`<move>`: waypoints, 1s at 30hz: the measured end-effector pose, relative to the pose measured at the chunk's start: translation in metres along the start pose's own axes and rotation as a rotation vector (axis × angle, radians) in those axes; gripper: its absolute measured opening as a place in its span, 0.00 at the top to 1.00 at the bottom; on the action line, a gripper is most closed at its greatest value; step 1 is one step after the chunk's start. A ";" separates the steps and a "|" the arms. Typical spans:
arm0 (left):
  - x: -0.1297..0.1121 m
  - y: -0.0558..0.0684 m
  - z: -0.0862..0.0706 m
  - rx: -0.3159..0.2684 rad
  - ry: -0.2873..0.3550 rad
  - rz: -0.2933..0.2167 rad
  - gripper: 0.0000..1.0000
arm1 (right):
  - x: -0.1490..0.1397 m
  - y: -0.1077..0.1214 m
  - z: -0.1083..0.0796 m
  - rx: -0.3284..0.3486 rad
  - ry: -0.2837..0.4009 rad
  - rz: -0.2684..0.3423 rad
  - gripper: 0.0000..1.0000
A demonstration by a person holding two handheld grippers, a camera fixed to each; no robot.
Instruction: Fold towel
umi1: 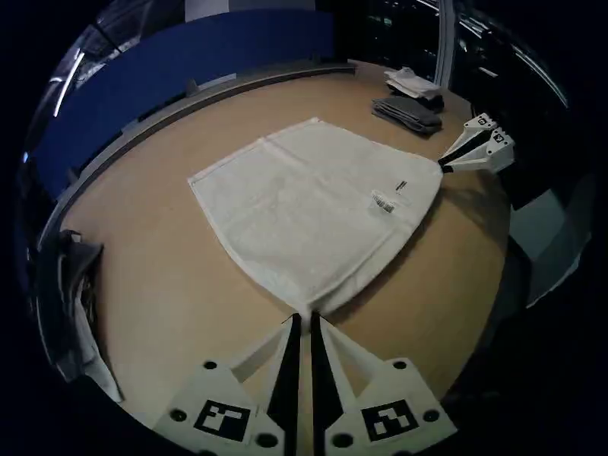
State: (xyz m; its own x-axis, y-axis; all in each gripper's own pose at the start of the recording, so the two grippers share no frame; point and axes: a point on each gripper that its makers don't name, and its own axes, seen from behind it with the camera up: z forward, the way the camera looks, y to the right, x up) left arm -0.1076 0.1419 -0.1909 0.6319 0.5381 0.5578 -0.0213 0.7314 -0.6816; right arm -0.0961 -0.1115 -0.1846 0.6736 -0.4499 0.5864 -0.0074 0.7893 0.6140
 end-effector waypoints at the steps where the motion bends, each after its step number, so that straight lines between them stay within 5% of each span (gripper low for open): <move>1: 0.001 0.000 -0.002 0.000 -0.001 -0.003 0.91 | 0.002 0.000 -0.002 0.000 0.003 0.000 0.95; 30: 0.038 0.002 -0.074 0.022 0.011 -0.065 0.91 | 0.058 -0.012 -0.080 0.011 0.072 0.046 0.96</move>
State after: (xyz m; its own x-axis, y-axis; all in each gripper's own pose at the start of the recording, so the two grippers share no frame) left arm -0.0261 0.1332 -0.2065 0.6411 0.4848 0.5949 0.0028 0.7737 -0.6336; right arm 0.0024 -0.1135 -0.1996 0.7235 -0.3816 0.5753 -0.0473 0.8040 0.5928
